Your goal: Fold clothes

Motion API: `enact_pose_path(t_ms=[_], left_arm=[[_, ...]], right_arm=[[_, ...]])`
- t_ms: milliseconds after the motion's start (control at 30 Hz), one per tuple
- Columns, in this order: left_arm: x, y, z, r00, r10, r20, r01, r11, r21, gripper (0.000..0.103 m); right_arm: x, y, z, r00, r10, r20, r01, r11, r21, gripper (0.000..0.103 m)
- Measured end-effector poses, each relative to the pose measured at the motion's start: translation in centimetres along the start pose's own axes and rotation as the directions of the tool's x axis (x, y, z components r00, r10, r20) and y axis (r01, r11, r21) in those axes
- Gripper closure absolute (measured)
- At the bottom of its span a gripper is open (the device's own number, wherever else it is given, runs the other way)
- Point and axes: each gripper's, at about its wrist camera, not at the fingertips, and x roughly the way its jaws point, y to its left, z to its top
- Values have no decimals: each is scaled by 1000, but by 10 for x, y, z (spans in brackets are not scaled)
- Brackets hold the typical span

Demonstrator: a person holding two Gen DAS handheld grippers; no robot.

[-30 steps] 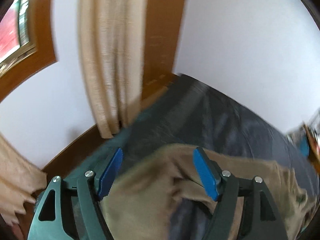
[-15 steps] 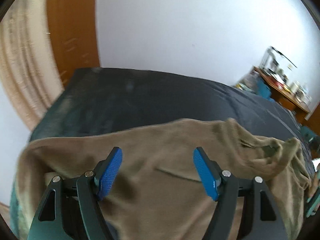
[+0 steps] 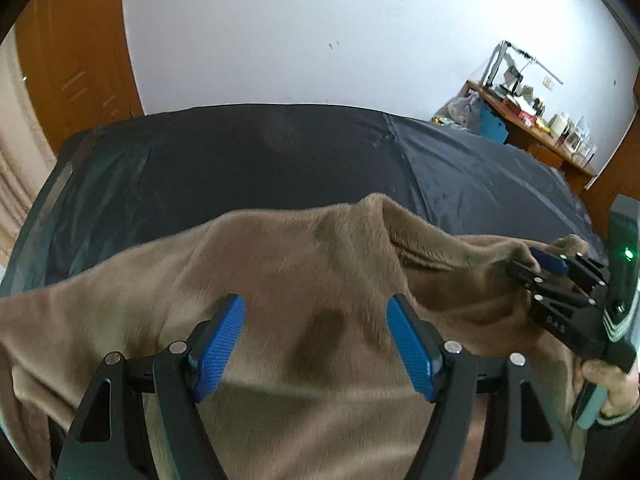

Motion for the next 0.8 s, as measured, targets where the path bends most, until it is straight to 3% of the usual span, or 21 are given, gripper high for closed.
enact_pose_path(t_ms=[167, 300, 500, 633, 800], left_arm=[[40, -16, 26, 991, 120, -52, -117, 991, 60, 24], [68, -19, 38, 972, 212, -96, -204, 975, 86, 24], [83, -11, 60, 956, 285, -73, -285, 959, 5, 23], [92, 3, 71, 956, 286, -68, -291, 954, -68, 23], [96, 3, 72, 963, 266, -43, -268, 960, -80, 23]], right_arm=[[6, 0, 8, 998, -60, 14, 60, 998, 17, 71], [7, -2, 21, 990, -131, 58, 130, 991, 30, 71], [6, -8, 53, 969, -207, 136, 194, 975, 104, 71], [21, -6, 69, 965, -219, 146, 202, 972, 121, 71], [34, -13, 80, 961, -219, 166, 194, 969, 155, 71]])
